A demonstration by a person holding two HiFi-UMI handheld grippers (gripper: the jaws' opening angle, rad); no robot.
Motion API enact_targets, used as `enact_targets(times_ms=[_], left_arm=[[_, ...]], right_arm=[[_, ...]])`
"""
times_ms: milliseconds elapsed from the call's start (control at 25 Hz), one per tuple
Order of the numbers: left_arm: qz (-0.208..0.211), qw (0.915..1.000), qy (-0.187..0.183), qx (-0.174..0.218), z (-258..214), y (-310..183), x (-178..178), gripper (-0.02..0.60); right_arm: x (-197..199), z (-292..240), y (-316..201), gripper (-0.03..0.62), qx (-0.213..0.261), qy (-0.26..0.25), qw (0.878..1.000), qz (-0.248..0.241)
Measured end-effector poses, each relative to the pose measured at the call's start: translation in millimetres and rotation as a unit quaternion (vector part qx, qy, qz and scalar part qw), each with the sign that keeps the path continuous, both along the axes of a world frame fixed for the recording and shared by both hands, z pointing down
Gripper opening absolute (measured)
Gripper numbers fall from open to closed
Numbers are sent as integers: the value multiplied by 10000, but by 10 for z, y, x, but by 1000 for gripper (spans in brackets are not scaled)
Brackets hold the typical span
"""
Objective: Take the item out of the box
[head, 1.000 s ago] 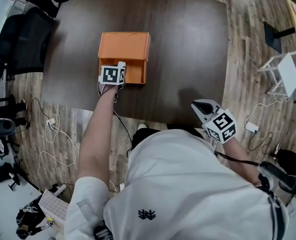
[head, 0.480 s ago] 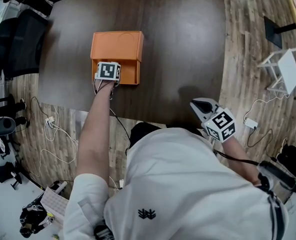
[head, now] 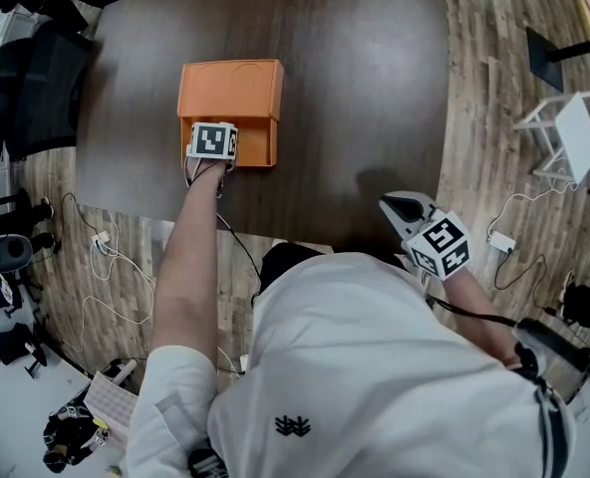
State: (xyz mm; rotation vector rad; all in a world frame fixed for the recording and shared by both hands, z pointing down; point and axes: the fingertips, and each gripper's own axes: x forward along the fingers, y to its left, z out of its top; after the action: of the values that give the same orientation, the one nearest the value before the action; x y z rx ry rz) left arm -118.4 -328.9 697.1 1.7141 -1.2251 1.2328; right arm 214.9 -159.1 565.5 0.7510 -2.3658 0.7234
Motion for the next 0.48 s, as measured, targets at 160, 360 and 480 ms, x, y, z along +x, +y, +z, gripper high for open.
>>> enact_targets(times_ms=[160,360,480], left_arm=[[-18,10000,66,37,-27,7,21,175],[-19,9996,199,183,-157,40,47,175],[12,9992,278,278,-254,85,47,175]], right_arm=[[-30,1,24,3,16,-4,10000,-23],[-72,-21,85,3,63,-3,10000,-67],[-128,-34,126,3,86,-8,9999,-104]])
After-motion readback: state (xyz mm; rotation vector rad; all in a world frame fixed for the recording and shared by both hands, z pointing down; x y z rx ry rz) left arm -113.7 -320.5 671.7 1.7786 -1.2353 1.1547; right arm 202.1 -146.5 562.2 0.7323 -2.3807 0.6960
